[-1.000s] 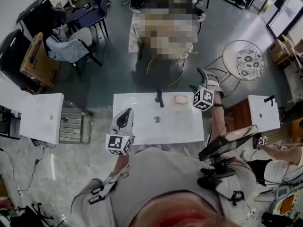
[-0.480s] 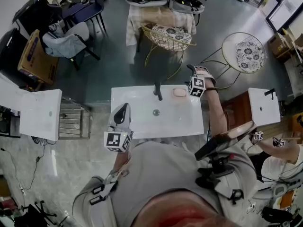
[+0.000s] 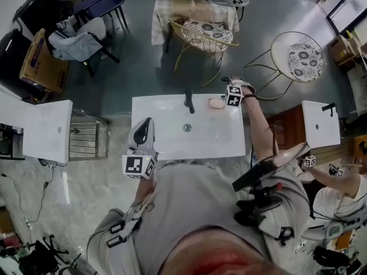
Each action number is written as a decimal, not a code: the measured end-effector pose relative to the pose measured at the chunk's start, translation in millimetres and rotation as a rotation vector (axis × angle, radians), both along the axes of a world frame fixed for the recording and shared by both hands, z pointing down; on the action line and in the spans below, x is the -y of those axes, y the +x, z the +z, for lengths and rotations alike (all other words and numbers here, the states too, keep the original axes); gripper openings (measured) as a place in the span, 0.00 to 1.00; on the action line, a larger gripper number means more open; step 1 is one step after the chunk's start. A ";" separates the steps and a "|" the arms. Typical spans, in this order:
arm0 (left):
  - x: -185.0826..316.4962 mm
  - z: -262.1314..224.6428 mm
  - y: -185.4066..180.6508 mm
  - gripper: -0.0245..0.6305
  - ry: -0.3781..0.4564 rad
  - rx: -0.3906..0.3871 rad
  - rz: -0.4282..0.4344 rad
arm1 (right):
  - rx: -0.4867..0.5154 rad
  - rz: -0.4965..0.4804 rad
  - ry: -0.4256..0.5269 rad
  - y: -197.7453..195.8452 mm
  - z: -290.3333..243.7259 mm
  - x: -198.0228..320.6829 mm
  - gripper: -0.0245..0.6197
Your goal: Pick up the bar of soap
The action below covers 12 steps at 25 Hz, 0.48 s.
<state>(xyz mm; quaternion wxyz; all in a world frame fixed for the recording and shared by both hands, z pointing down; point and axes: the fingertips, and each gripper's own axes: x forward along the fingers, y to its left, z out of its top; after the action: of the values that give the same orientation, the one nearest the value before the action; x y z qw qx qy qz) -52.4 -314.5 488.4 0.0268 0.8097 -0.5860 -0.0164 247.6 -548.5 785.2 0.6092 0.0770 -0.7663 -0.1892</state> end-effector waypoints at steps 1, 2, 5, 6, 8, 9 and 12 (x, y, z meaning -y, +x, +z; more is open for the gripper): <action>0.3 1.3 0.8 0.04 -0.003 0.001 -0.006 | -0.002 -0.004 -0.022 0.6 8.0 -2.1 0.62; 0.8 3.0 2.0 0.04 -0.008 0.002 -0.011 | -0.003 -0.008 -0.042 1.3 16.0 -4.5 0.60; 5.5 7.5 10.3 0.04 -0.020 0.008 -0.013 | -0.013 -0.020 -0.107 7.3 39.1 -11.5 0.56; 7.9 7.9 13.2 0.04 -0.021 0.011 -0.012 | -0.019 -0.023 -0.128 9.5 46.1 -13.6 0.55; 11.4 9.0 16.4 0.04 -0.023 0.013 -0.015 | -0.035 -0.037 -0.161 11.5 60.4 -18.4 0.52; 12.3 10.3 17.2 0.04 -0.027 0.014 -0.018 | -0.042 -0.044 -0.174 11.7 68.2 -21.1 0.48; 14.9 15.3 19.5 0.04 -0.039 0.019 -0.025 | -0.063 -0.060 -0.214 12.1 89.6 -28.4 0.47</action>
<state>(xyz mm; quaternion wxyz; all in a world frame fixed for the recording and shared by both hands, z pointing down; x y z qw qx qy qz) -32.9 -329.4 503.7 0.0370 0.8018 -0.5965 0.0023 259.7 -520.1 874.9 0.6319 -0.0173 -0.7644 -0.1268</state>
